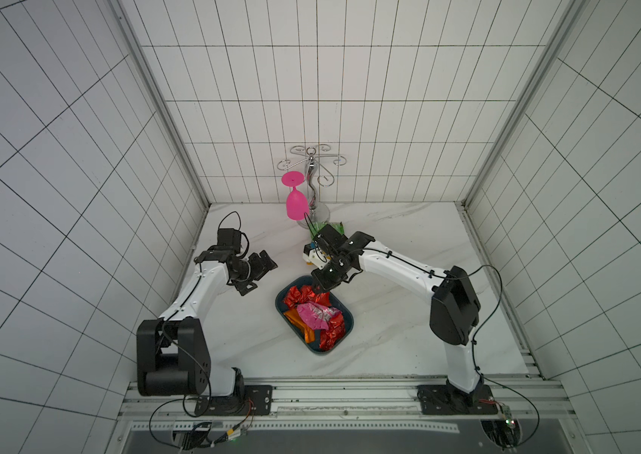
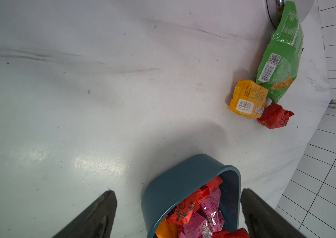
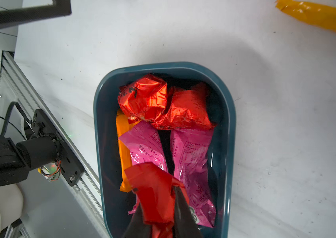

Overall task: Put the tea bags into the storage box
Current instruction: Place the tea bag in the storage box, then pick up the tea bag from the center of the board.

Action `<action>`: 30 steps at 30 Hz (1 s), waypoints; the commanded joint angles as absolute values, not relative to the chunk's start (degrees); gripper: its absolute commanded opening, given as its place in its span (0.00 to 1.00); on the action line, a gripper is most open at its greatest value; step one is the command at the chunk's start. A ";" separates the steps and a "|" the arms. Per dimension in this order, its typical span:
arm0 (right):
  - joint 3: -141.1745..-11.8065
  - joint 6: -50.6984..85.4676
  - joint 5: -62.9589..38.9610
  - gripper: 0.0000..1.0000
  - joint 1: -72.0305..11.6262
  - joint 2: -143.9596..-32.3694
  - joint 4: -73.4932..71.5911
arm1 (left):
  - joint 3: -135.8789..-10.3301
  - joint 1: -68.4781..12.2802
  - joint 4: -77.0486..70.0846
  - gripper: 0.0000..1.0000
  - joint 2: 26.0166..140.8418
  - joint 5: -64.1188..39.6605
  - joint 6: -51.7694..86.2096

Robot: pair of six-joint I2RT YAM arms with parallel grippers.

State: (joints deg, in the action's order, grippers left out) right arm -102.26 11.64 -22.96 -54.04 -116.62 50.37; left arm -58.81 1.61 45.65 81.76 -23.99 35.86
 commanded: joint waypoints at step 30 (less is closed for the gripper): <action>-118.01 13.42 -8.26 0.94 -31.17 -126.52 53.31 | -65.66 -3.92 46.84 0.97 84.45 -23.14 35.10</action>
